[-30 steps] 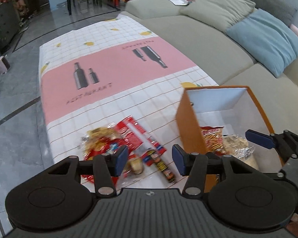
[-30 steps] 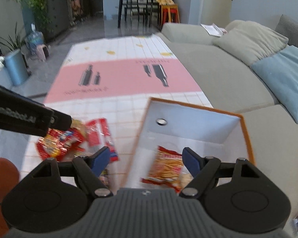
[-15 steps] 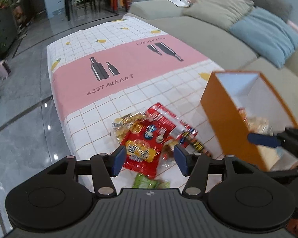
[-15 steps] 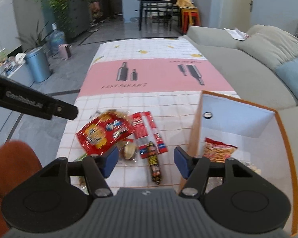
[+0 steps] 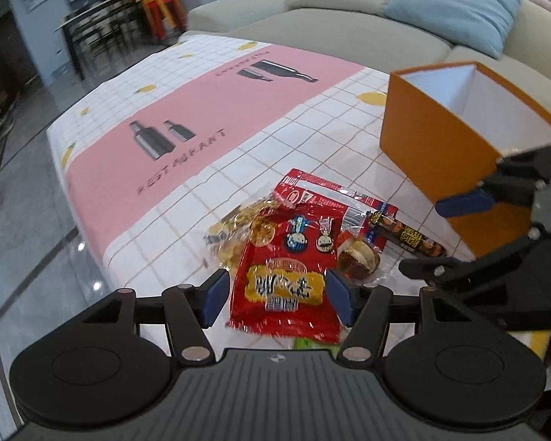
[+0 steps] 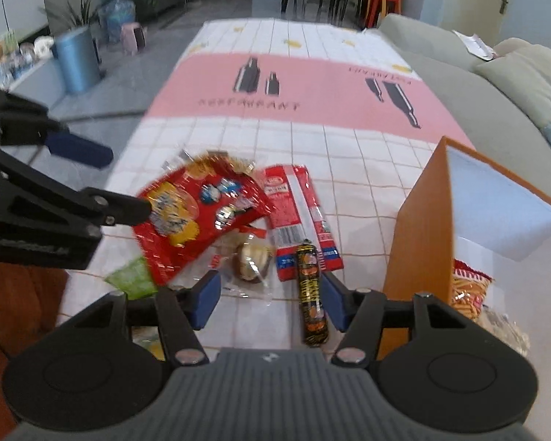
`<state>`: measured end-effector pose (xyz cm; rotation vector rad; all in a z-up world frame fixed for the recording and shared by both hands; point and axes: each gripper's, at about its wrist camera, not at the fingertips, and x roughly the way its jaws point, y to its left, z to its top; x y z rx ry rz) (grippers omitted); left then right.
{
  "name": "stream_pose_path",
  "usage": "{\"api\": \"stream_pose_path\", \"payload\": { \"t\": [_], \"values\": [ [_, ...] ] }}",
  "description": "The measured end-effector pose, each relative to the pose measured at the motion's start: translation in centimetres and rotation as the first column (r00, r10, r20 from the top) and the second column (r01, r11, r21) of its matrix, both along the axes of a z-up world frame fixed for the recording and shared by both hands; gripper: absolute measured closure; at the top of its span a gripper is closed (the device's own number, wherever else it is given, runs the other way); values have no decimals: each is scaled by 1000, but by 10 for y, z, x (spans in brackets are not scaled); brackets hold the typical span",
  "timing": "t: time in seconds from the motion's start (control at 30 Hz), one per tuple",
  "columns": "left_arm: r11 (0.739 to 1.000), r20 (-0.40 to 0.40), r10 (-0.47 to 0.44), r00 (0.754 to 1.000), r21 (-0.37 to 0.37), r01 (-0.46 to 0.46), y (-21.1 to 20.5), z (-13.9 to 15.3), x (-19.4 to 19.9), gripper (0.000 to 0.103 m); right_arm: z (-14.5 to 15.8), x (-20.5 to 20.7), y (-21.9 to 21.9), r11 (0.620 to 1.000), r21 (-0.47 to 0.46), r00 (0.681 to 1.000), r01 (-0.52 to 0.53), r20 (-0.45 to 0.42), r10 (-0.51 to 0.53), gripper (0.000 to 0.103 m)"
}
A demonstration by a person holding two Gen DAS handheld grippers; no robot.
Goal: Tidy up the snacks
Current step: 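Move the right gripper to the dark sausage while the left gripper approaches the red chip bag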
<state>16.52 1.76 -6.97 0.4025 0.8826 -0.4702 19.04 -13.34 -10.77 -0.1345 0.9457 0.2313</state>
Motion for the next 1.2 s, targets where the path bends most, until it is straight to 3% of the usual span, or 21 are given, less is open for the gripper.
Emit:
{"api": "stream_pose_path", "payload": {
  "t": [0.2,0.53,0.73,1.0,1.13,1.2],
  "values": [
    [999,-33,-40,999,-11,40,-4,-18,15,29,-20,27,-8,995,-42,992,86,-92,-89,45],
    [994,-64,-89,994,54,93,-23,-40,17,28,-34,36,-6,995,-64,989,75,-122,-82,46],
    [980,-20,-130,991,148,132,-37,-51,9,21,-40,41,-2,994,-96,986,59,-149,-73,45],
    [946,58,-166,984,292,143,-52,-68,0,21,-44,50,-7,995,-74,972,66,-221,-81,50],
    [948,72,-142,987,296,114,-56,-71,2,20,-51,56,-12,994,-50,952,102,-284,-112,62],
    [952,78,-130,988,288,103,-55,-70,3,24,-52,58,-13,994,-33,949,106,-295,-111,62]
  ]
}}
